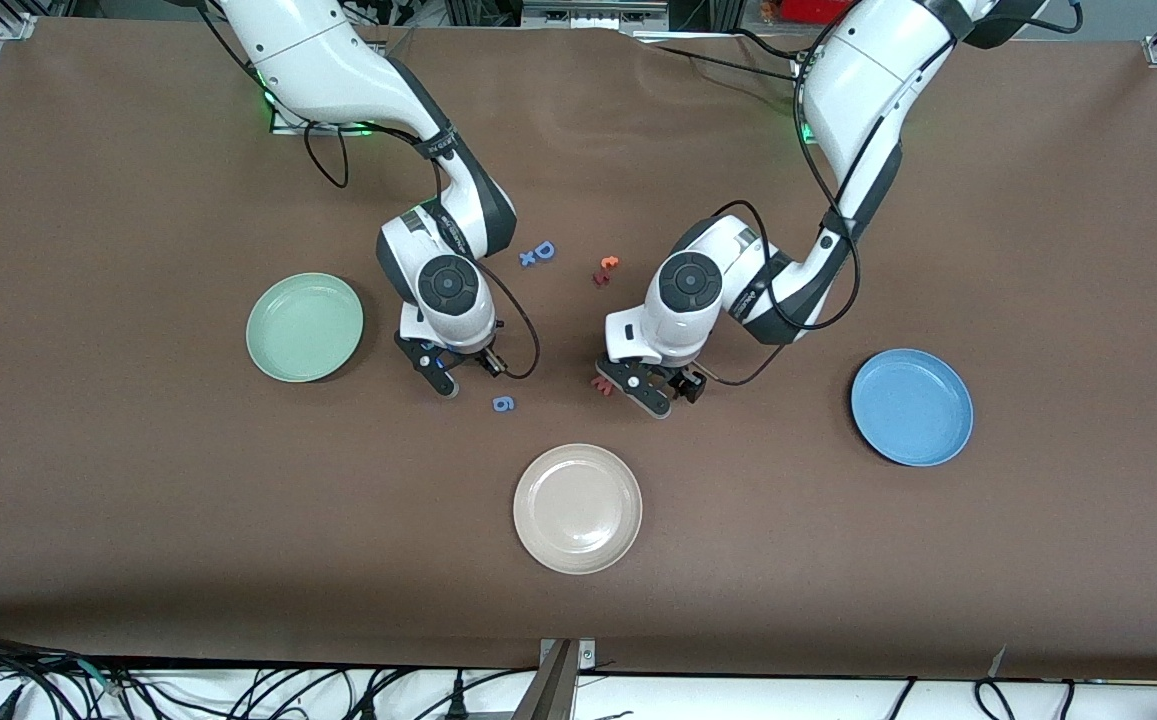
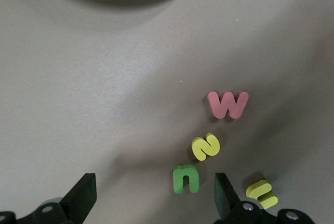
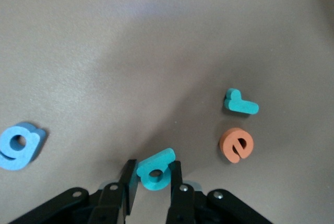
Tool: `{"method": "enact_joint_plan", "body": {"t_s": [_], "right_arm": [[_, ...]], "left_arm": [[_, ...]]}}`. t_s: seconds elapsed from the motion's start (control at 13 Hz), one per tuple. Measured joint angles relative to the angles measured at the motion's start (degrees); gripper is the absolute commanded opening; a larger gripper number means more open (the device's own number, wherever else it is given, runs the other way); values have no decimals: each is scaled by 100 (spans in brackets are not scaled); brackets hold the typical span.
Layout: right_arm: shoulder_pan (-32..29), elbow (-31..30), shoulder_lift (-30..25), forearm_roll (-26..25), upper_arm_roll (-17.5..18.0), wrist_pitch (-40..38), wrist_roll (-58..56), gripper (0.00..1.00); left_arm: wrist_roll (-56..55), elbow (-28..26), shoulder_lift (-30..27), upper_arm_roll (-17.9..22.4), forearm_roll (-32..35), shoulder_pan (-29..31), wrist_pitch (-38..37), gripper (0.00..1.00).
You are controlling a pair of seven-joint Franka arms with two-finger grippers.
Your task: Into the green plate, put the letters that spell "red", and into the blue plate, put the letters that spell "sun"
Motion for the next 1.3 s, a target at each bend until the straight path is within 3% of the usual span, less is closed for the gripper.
{"method": "enact_joint_plan", "body": {"t_s": [0.31,0.69,1.0,1.3], "right_arm": [[-76,127,-364,0,-401,-645,-1159,20],[-789,-42,-1054,1,-585,-1683,-3082,20],[-871,-1037,-1595,1,-962,-1560,-4028,20],[-872,-2304,-1907,1,-1152,-566,-4362,20]], "left_arm": [[-1,-415,46,1,0,-20,399,99],[-1,-533,76,1,0,-48,434,98],[-1,-529,76,2,0,-56,493,98],[-1,-526,81,10,1,-56,627,98]]}}
